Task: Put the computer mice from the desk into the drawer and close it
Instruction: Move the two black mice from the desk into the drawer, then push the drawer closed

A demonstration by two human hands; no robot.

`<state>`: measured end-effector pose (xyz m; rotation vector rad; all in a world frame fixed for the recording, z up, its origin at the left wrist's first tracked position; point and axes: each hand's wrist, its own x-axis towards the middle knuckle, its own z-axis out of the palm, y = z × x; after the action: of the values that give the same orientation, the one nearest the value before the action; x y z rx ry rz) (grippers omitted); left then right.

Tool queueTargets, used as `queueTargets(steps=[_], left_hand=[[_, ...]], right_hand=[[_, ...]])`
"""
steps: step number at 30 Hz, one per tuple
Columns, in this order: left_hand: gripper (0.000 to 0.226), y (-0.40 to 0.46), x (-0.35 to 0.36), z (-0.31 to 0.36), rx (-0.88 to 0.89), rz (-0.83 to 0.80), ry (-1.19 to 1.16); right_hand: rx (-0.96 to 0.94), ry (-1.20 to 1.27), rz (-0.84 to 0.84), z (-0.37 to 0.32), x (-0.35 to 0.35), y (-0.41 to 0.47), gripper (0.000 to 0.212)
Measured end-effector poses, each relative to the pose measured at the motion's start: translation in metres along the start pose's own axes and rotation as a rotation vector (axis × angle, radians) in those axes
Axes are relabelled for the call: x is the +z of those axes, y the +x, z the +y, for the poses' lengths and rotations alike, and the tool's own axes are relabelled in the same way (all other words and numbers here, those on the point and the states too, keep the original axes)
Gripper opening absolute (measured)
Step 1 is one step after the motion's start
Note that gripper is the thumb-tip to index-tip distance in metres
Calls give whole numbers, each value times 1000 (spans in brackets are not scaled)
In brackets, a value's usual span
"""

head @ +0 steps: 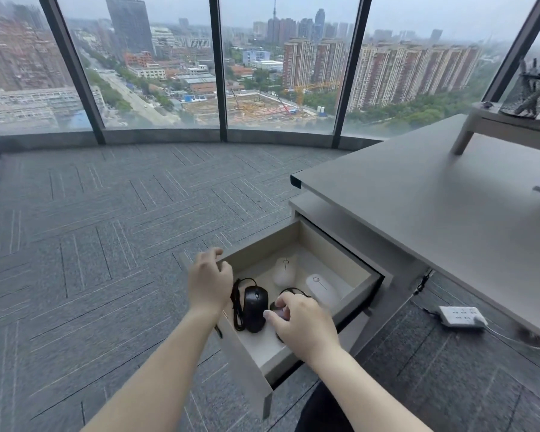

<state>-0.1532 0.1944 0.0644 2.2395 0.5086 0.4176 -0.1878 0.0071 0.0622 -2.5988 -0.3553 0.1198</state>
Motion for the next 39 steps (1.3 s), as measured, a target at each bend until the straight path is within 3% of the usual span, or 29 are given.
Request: queueTargets(steps=[3,6,11,19,25,30,35,39], left_hand=[[39,-20,-12,-28,-181,77,-73],[47,-42,-9,-49,-340,-22,-134],[41,-67,8,-62,-378,-144,-312],[51,-52,37,-48,-390,-293,-386],[51,-32,79,-18,-342,-413,-425],[49,-17,118,12,-282,-487,-473],[43,-5,157,42,-242,-558,-517],[62,-1,185,62,-226,-607,-578]], right_hand=[[-8,74,-94,-4,13,-37,66],[-38,65,-131,-7,29,-63,92],[-94,33,-2,-6,44,-75,68],[13,64,154,16,38,-69,60],[175,209,280,54,24,-52,78],[381,385,287,88,2,-34,98],[537,502,337,121,-17,-12,101],[609,510,370,147,-22,6,97]])
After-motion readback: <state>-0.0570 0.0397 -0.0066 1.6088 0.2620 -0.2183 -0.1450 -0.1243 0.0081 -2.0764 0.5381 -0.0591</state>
